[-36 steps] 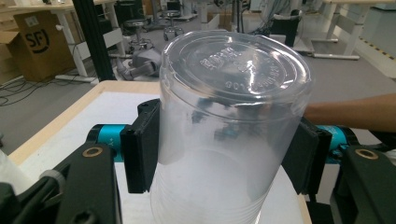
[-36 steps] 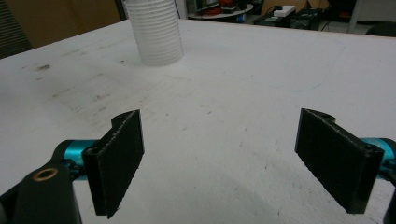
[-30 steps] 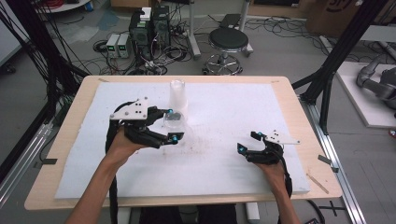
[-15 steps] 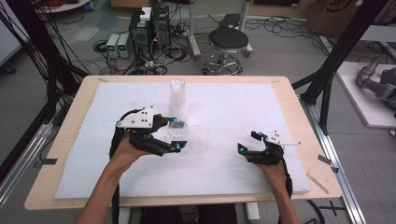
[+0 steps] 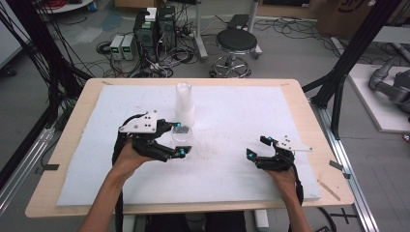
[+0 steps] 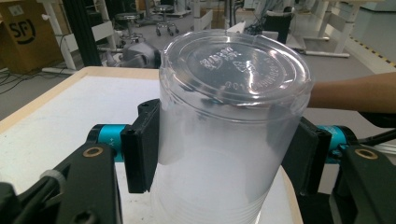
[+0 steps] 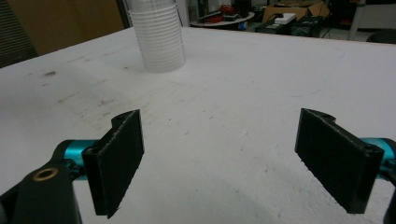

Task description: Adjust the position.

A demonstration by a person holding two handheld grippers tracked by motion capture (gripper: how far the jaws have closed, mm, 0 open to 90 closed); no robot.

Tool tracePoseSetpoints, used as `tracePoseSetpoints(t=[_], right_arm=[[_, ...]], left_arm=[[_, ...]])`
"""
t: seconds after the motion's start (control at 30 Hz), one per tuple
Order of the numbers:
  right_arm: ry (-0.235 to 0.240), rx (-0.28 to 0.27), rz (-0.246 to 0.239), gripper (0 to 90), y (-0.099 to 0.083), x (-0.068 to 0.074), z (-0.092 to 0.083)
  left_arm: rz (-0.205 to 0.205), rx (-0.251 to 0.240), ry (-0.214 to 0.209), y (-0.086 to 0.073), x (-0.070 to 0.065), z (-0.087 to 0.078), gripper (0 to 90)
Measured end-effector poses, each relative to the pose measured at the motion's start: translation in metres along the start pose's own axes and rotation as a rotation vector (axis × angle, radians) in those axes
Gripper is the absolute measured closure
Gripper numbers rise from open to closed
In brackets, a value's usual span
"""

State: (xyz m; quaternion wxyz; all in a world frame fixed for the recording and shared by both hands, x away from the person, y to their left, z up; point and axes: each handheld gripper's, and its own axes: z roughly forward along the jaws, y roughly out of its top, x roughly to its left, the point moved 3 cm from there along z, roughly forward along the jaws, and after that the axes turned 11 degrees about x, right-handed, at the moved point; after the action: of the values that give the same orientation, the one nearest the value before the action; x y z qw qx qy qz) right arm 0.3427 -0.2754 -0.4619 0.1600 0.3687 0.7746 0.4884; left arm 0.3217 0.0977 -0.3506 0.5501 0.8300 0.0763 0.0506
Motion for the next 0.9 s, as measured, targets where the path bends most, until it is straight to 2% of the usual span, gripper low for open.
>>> tracePoseSetpoints(t=[0.27, 0.4, 0.5, 0.63, 0.9], right_arm=[[0.007, 0.014, 0.001, 15.1, 0.000, 0.000, 0.001], [0.023, 0.010, -0.016, 15.1, 0.001, 0.001, 0.000], [0.061, -0.008, -0.041, 15.1, 0.007, 0.006, -0.003], [0.118, -0.042, -0.085, 15.1, 0.024, 0.015, -0.009], [0.289, -0.046, -0.146, 15.1, 0.048, 0.039, -0.020]], left_arm=[[-0.004, 0.003, -0.003, -0.001, 0.000, 0.001, 37.1], [-0.001, 0.004, -0.007, -0.001, 0.000, 0.000, 37.2], [-0.005, 0.003, -0.010, -0.001, -0.001, 0.000, 37.2], [-0.011, -0.008, -0.018, -0.001, -0.001, -0.002, 37.2], [-0.025, -0.025, -0.038, -0.001, -0.001, -0.005, 37.3]])
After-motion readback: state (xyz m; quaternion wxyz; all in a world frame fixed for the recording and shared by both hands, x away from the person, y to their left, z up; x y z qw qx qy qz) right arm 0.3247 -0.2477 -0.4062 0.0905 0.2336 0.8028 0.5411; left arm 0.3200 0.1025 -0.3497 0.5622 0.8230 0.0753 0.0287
